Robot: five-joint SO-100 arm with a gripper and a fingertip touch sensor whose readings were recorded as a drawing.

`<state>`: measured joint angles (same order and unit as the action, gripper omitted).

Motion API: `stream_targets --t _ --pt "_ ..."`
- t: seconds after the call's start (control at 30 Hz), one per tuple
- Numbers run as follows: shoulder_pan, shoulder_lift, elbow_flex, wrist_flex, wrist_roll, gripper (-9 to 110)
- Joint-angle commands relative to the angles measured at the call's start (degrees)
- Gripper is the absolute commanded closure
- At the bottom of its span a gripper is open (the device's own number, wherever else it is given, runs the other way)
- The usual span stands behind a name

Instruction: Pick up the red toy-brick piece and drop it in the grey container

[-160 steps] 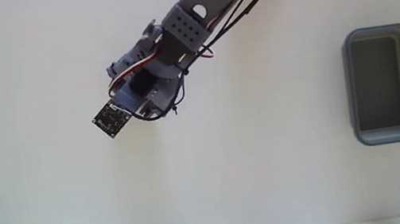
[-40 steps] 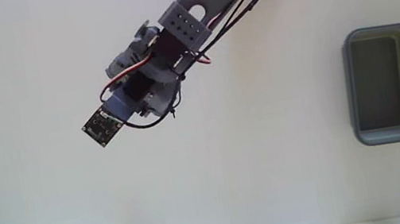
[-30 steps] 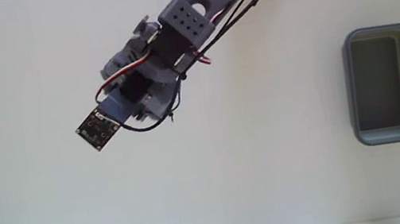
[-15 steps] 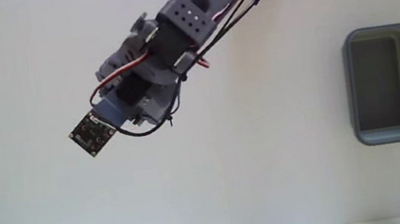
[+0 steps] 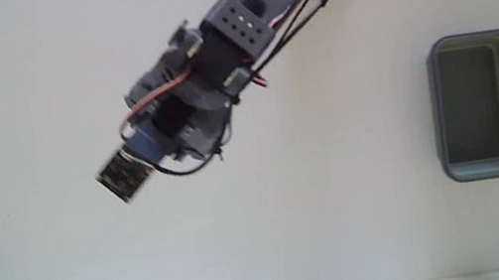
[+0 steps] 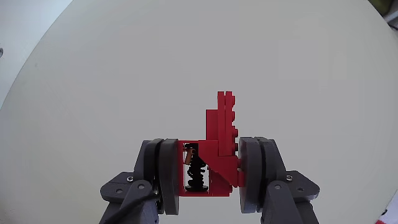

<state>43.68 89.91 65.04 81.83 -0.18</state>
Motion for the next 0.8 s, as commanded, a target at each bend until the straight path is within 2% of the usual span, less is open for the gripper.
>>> stream_targets --t 0.0,0.77 --pt "-2.2 1.3 -2.0 0.7 0.2 52" --pt "-28.4 1.9 -1.0 0.5 0.2 52"
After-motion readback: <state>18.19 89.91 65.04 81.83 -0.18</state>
